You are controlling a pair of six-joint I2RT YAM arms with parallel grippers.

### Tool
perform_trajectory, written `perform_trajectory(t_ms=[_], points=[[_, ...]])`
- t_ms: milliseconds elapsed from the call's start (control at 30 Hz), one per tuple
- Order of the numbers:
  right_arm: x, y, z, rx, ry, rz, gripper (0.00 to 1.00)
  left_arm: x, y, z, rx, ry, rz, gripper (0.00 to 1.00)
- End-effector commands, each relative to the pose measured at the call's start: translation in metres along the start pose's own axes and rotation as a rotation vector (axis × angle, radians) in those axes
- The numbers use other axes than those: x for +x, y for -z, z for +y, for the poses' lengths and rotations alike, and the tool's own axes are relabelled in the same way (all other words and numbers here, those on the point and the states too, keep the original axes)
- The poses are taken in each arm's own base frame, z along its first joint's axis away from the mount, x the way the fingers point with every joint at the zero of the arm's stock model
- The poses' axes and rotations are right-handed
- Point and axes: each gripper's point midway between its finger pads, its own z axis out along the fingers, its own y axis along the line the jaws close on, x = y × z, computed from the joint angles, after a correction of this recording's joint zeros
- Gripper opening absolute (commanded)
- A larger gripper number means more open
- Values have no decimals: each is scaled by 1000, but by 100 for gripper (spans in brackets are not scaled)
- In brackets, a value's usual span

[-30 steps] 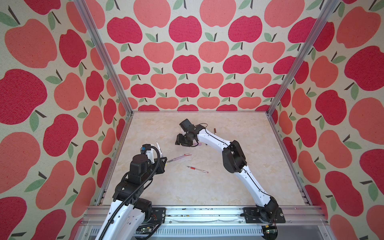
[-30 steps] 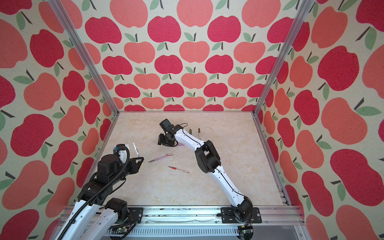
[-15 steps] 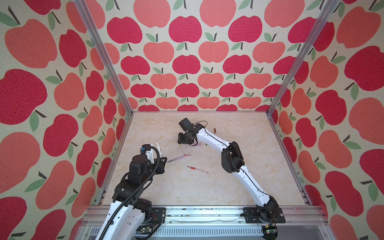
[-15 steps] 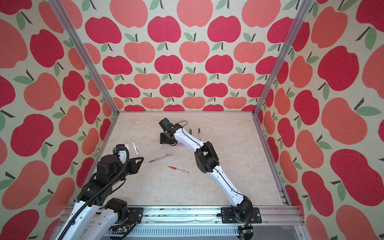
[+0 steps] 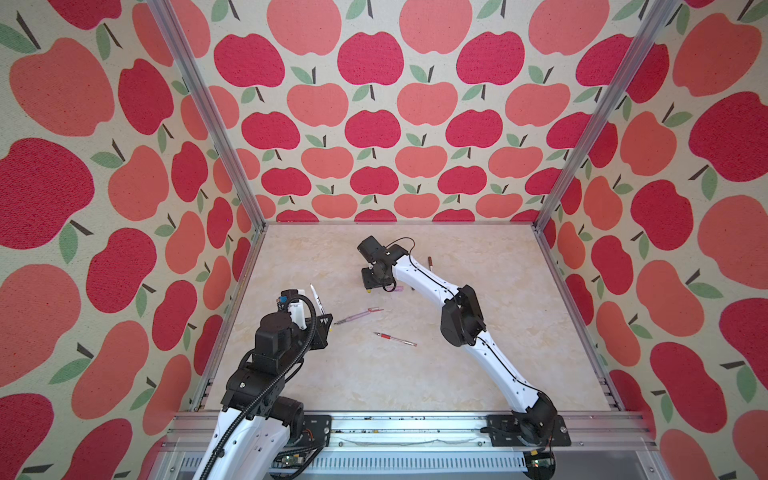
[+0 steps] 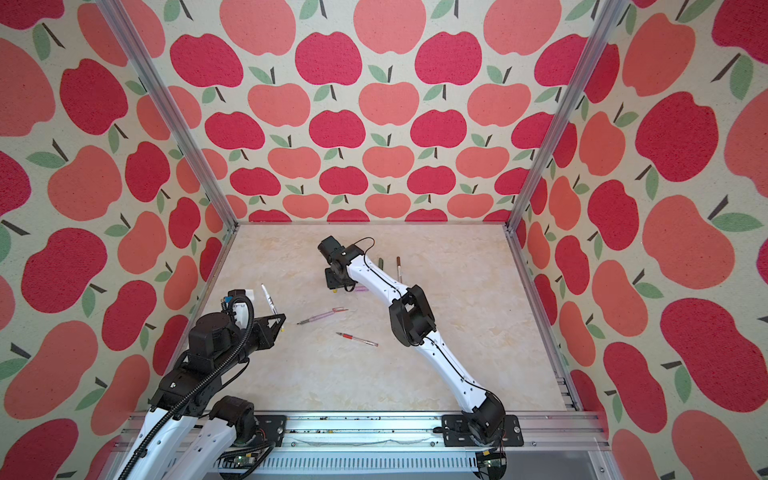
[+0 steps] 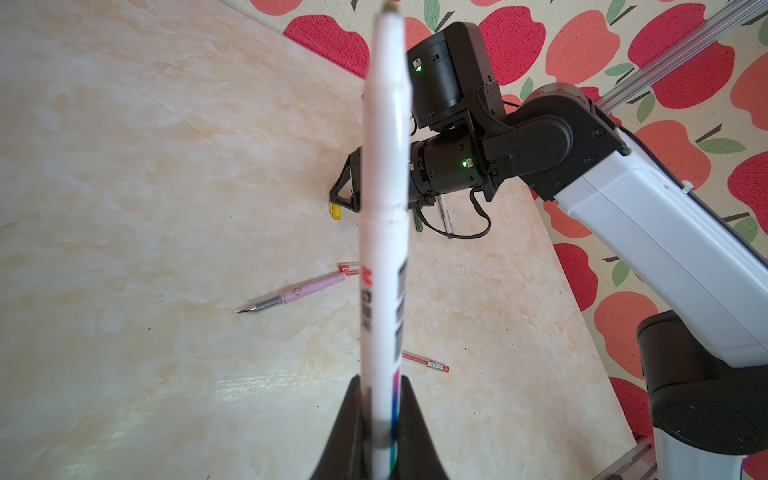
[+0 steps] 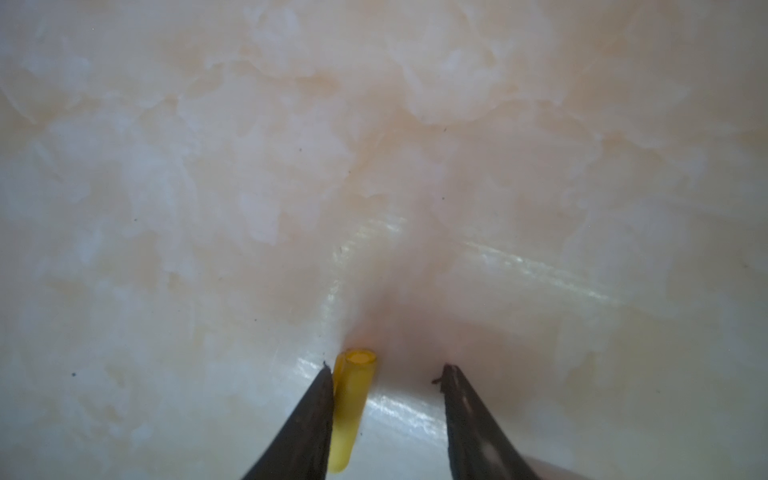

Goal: Insert the pens into the pen caps
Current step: 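Close right gripper on the yellow cap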

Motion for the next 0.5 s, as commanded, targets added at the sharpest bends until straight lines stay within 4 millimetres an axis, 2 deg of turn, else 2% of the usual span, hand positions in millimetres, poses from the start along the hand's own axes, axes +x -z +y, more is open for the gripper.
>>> perform_trajectory(t_ms=[0,200,467], points=[[71,-46,-43,141,41,253,43,-8,7,-4,8,-24,-29,0],[73,-46,-41,132,57,260,29,-9,6,-4,8,-24,-30,0],[75,-42,-32,83,67,266,23,-10,1,-7,25,-16,-18,0]])
